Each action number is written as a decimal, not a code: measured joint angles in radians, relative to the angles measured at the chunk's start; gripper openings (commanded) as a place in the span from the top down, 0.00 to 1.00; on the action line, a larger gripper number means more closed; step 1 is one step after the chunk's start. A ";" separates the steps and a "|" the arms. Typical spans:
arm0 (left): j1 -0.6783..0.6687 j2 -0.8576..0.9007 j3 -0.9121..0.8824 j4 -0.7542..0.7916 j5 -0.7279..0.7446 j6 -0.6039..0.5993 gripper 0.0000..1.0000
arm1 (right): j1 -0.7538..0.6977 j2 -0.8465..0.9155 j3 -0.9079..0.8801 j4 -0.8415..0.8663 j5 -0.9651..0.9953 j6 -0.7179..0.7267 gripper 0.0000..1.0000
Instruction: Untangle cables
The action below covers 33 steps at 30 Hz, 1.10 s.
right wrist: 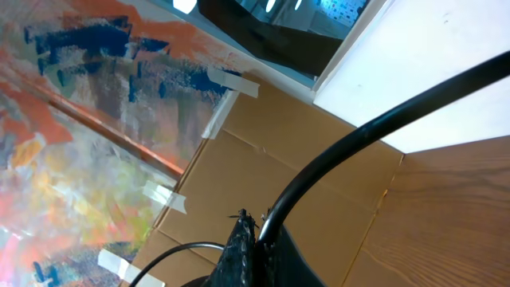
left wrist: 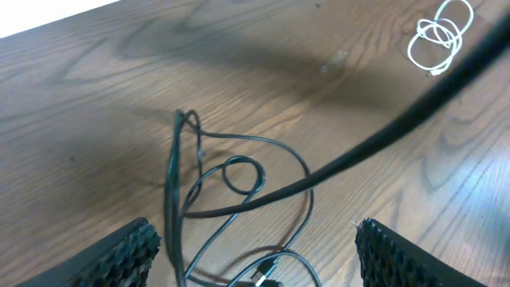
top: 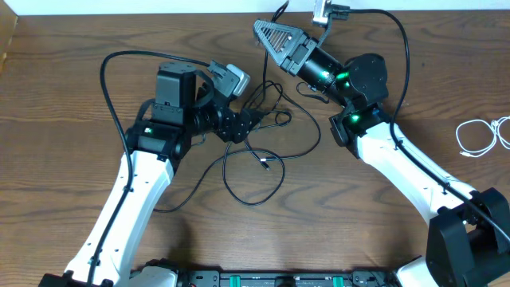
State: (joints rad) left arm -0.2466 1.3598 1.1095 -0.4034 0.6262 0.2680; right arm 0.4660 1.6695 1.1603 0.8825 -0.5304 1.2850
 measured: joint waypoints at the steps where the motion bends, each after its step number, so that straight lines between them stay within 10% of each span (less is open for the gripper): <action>1: -0.012 0.000 0.000 0.003 0.000 0.006 0.21 | 0.000 0.000 0.000 0.000 0.000 -0.001 0.99; 7: -0.093 0.008 0.000 0.040 0.003 0.076 0.25 | 0.000 0.000 0.000 0.000 0.007 -0.004 0.99; 10: -0.117 0.015 0.000 0.075 0.003 0.093 0.92 | 0.000 0.000 0.000 -0.001 0.011 -0.004 0.99; 20: -0.123 0.028 0.000 0.110 -0.003 0.111 0.93 | 0.000 0.000 0.000 -0.033 0.016 -0.004 0.99; 33: -0.124 0.034 -0.003 0.428 0.345 -0.071 0.93 | 0.000 -0.001 0.002 -0.085 0.030 -0.003 0.99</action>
State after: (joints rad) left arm -0.3710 1.3937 1.1069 0.0246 0.9710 0.1970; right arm 0.4660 1.6688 1.1625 0.7971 -0.5003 1.2816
